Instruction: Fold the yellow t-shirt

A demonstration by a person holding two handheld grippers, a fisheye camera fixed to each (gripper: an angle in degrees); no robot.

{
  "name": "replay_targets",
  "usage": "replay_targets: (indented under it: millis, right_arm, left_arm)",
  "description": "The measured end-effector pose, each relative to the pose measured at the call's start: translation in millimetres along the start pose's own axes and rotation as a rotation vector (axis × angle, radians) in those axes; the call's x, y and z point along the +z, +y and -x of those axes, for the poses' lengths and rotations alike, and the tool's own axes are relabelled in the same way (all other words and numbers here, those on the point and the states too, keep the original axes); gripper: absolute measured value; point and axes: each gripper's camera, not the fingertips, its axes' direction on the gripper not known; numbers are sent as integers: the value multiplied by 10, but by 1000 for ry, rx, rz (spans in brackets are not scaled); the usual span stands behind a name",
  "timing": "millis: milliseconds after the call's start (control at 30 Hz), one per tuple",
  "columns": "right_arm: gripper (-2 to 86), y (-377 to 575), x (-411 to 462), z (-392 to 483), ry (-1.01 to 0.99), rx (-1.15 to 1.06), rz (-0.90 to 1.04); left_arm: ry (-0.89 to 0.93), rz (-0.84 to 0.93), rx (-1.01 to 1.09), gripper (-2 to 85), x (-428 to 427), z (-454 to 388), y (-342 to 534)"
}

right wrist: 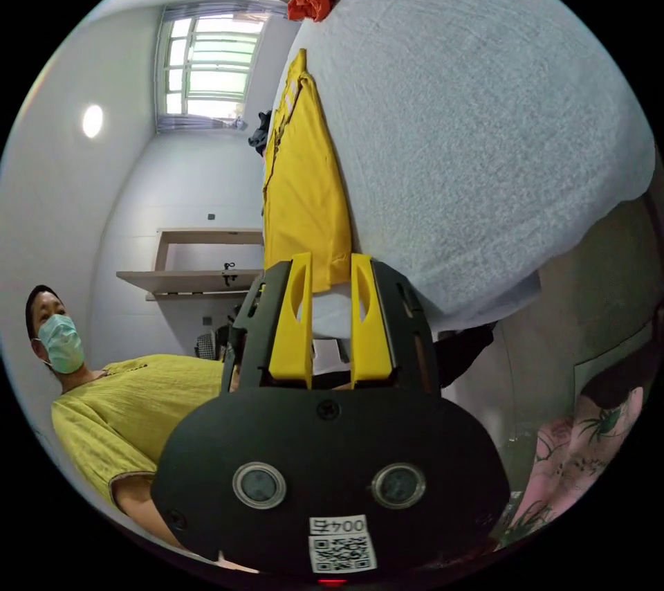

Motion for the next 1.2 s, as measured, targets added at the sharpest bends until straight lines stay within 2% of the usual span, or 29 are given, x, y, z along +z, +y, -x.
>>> replay_targets:
  millis: [233,433,700,767,933,1200]
  right_arm:
    - [73,-48,0,-66,-3,14,16]
    - [89,-35,-59,-198,-101,82,-85]
    - [74,-264,49,-103,7,77,-73]
    - [33,-309,30,7,90,54,-104]
    - [12,-364,-182,346,10,-67,-230]
    - [1,-586,-353,1025,63,-236,-226]
  left_arm:
    - [3,-2,5,21,40,-119,-48]
    - [6,-13,0,20,46,-201,-50]
    - [-8,-1,-6,19,69,-330,-131]
    - [-2,-20,14,19,36,-395,-142]
    - [53,-124,64,17,-225,-645,-149]
    - [56,-220,158,16,-780,-1215,-217]
